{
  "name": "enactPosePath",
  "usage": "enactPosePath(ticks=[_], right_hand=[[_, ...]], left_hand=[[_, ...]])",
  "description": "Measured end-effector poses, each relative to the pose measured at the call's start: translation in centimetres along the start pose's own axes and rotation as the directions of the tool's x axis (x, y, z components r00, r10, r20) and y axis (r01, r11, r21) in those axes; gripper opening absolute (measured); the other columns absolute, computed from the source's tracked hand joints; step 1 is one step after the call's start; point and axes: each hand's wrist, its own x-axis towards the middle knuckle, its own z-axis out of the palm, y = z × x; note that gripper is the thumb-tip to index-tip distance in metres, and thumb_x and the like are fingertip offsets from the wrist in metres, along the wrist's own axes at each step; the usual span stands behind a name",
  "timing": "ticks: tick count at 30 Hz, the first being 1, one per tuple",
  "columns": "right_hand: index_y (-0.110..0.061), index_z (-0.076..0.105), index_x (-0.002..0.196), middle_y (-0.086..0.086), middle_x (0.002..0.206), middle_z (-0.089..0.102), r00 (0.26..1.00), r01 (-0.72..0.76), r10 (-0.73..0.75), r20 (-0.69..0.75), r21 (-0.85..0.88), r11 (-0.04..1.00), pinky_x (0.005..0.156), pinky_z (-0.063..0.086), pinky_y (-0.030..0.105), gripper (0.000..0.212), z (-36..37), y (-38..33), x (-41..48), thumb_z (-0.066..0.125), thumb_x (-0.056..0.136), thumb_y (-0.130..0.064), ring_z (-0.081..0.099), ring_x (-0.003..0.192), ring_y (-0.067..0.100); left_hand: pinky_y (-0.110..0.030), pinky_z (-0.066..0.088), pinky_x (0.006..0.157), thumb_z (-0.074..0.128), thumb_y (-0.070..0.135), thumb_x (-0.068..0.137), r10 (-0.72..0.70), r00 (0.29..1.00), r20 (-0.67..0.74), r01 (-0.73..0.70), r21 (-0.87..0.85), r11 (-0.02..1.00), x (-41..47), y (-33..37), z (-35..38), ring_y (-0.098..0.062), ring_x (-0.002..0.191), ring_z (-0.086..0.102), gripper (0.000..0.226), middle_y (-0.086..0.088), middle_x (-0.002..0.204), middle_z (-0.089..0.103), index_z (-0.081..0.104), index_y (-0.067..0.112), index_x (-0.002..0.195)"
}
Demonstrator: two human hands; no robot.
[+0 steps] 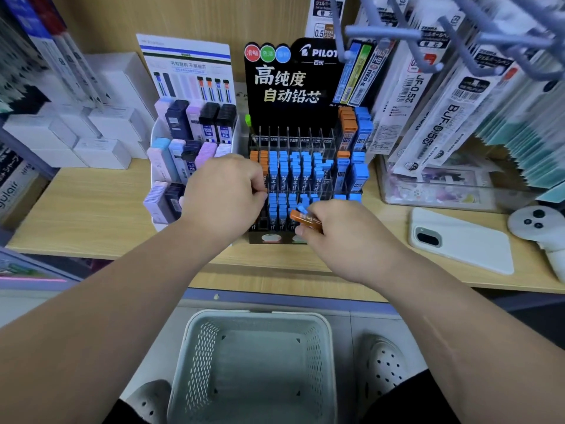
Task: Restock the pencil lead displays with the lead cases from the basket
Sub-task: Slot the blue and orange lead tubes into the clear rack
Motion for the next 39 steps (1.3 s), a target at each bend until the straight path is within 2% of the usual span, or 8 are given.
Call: enactPosePath(ticks=[6, 11, 14, 20, 25, 30, 35, 39], right_hand=[[-0.024, 0.044, 0.068, -0.004, 0.068, 0.051, 0.998, 0.043, -0.041, -0.047, 0.052, 0.998, 0.052, 0.032, 0.027, 0.037, 0.0, -0.1, -0.1, 0.058, 0.101, -0.035, 0.048, 0.062, 0.013], [-0.008, 0.059, 0.077, -0.003, 0.057, 0.046, 1.000, 0.009, -0.006, -0.007, 0.603, 0.798, 0.055, 0.040, 0.034, 0.029, -0.5, 0.3, -0.4, 0.066, 0.097, -0.028, 0.046, 0.052, 0.021], [-0.017, 0.060, 0.075, -0.003, 0.055, 0.042, 0.998, -0.018, -0.036, 0.054, 0.764, 0.644, 0.046, 0.027, 0.026, 0.023, -1.0, 0.6, -0.8, 0.064, 0.097, -0.021, 0.033, 0.045, 0.010], [-0.021, 0.062, 0.076, -0.008, 0.056, 0.051, 0.997, -0.068, 0.004, 0.083, 0.792, 0.607, 0.045, 0.029, 0.021, 0.020, -1.4, 2.1, -1.2, 0.076, 0.089, -0.028, 0.040, 0.045, 0.005], [-0.007, 0.065, 0.092, 0.000, 0.062, 0.053, 0.996, -0.061, 0.080, 0.029, 0.901, 0.430, 0.041, 0.027, 0.019, 0.013, -2.0, 3.5, -1.2, 0.071, 0.093, -0.019, 0.033, 0.046, 0.009], [-0.006, 0.067, 0.093, 0.002, 0.064, 0.052, 0.993, -0.009, 0.116, -0.024, 0.960, 0.280, 0.039, 0.026, 0.018, 0.006, -2.2, 3.5, -1.0, 0.066, 0.096, -0.010, 0.031, 0.044, 0.007], [-0.003, 0.070, 0.102, -0.001, 0.063, 0.047, 0.997, -0.009, 0.076, -0.014, 0.956, 0.292, 0.040, 0.023, 0.018, 0.016, -1.3, 2.2, -0.6, 0.059, 0.101, -0.015, 0.027, 0.044, 0.007], [-0.004, 0.069, 0.105, -0.003, 0.062, 0.050, 0.997, -0.049, 0.071, 0.032, 0.967, 0.248, 0.040, 0.024, 0.019, 0.020, -0.6, 1.4, -0.2, 0.055, 0.104, -0.020, 0.030, 0.046, 0.008]], left_hand=[[-0.027, 0.049, 0.061, 0.076, 0.022, 0.084, -0.082, 0.997, -0.002, 0.079, -0.235, 0.969, -0.4, 1.5, -1.4, -0.008, 0.058, 0.052, 0.010, 0.009, 0.061, 0.059, 0.069, 0.021, 0.077], [-0.021, 0.042, 0.050, 0.066, 0.027, 0.089, -0.112, 0.966, 0.232, 0.250, -0.740, 0.625, -1.5, 5.0, -2.5, -0.011, 0.052, 0.050, 0.017, -0.002, 0.055, 0.060, 0.077, 0.020, 0.077], [-0.021, 0.043, 0.048, 0.069, 0.012, 0.089, -0.082, 0.969, 0.234, 0.239, -0.797, 0.554, -1.7, 5.6, -2.5, -0.010, 0.051, 0.052, 0.016, 0.003, 0.054, 0.061, 0.076, 0.021, 0.078], [-0.022, 0.042, 0.045, 0.066, 0.003, 0.091, -0.126, 0.951, 0.283, 0.307, -0.804, 0.509, -1.5, 6.4, -1.7, -0.011, 0.049, 0.051, 0.017, 0.001, 0.057, 0.062, 0.072, 0.016, 0.083], [-0.025, 0.038, 0.044, 0.060, -0.001, 0.092, -0.265, 0.915, 0.304, 0.385, -0.853, 0.352, -0.6, 5.4, -1.9, -0.015, 0.048, 0.051, 0.016, -0.002, 0.065, 0.067, 0.067, 0.009, 0.082], [-0.027, 0.042, 0.044, 0.063, -0.015, 0.081, -0.168, 0.929, 0.330, 0.370, -0.808, 0.458, -0.7, 4.6, -2.1, -0.017, 0.046, 0.055, 0.023, -0.009, 0.060, 0.064, 0.061, 0.008, 0.075], [-0.028, 0.046, 0.048, 0.062, -0.020, 0.078, 0.050, 0.872, 0.487, 0.356, -0.702, 0.617, -1.4, 4.2, -2.4, -0.020, 0.051, 0.056, 0.064, -0.004, 0.061, 0.058, 0.063, 0.026, 0.122], [-0.029, 0.046, 0.050, 0.065, -0.008, 0.085, 0.049, 0.889, 0.455, 0.316, -0.688, 0.653, -2.0, 4.1, -2.2, -0.021, 0.052, 0.058, 0.058, -0.007, 0.063, 0.055, 0.064, 0.036, 0.123]])
